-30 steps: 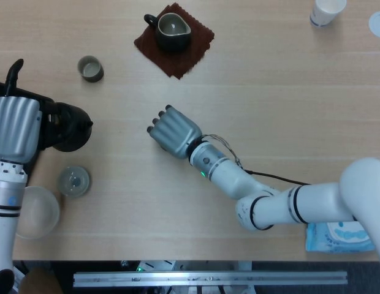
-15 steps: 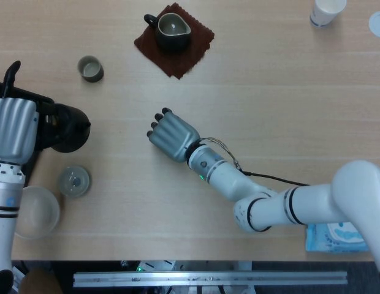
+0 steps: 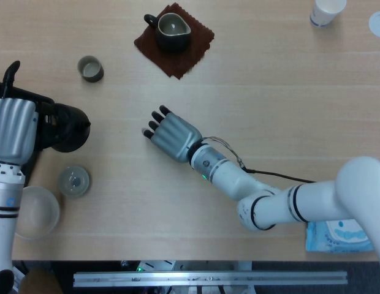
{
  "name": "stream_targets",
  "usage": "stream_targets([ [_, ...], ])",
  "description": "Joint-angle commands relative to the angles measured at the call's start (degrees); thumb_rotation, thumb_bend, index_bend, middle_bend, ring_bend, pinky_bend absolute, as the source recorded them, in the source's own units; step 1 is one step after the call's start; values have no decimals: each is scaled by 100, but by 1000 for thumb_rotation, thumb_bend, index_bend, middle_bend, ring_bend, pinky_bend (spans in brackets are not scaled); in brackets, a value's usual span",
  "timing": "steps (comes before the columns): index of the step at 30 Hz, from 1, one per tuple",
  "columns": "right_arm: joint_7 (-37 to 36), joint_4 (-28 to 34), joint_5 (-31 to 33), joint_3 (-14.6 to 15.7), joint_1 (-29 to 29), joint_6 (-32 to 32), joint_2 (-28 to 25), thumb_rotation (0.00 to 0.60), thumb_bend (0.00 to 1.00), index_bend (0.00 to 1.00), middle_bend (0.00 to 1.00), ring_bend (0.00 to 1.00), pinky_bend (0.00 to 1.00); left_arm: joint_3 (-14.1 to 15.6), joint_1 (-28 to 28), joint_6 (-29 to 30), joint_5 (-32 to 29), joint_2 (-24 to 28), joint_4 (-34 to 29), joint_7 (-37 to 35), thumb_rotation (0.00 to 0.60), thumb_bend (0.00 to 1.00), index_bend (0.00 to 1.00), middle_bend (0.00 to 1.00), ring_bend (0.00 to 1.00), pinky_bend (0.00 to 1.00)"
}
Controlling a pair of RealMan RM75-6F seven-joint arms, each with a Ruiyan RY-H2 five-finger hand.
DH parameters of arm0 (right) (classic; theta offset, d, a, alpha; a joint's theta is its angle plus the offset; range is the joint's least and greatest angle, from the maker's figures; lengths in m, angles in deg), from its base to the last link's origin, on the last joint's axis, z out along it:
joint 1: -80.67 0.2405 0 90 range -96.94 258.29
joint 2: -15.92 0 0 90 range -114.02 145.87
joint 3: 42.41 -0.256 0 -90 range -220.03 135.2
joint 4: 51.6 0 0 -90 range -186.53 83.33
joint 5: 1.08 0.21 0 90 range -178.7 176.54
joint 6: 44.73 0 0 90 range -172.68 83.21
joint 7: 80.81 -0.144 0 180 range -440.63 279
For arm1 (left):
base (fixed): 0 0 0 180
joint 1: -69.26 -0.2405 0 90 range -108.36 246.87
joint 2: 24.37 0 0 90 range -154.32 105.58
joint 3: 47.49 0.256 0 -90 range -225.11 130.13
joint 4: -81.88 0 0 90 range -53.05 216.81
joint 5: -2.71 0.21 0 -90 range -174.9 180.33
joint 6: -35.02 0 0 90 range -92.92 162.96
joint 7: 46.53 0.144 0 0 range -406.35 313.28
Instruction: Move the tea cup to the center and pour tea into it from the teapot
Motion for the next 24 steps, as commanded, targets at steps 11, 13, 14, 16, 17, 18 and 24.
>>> stream_targets([
  [11,-196,1106,38,-123,51,-329,-1088,600,299,61,118,32,80,-27,47,-70,-1,-14,16,14,522,265,1000,1000,875,46],
  [13,-382,1332,-107,-99,-93,-446,-1370,600,299,61,118,31,80,-28,67,-101,-1,-26,28,19,522,265,1000,1000,874,46],
  [14,-456,1433,-172,-78,-158,-496,-1493,600,299,61,118,31,80,-30,77,-113,0,-36,37,21,522,265,1000,1000,874,46],
  [16,-617,1669,-317,-19,-308,-598,-1783,600,299,61,118,31,80,-29,96,-143,-6,-66,56,25,518,265,1000,1000,874,46],
  [17,-694,1765,-393,5,-378,-648,-1898,600,299,61,118,31,79,-30,102,-150,-10,-83,64,23,516,265,1000,1000,874,46],
  [18,-774,1858,-464,33,-451,-692,-2007,600,299,61,118,31,79,-31,107,-155,-13,-100,73,21,515,265,1000,1000,873,46],
  [24,-1293,2328,-999,233,-975,-1066,-2632,600,298,61,118,30,79,-55,136,-150,-11,-181,122,29,522,265,1000,1000,873,46],
])
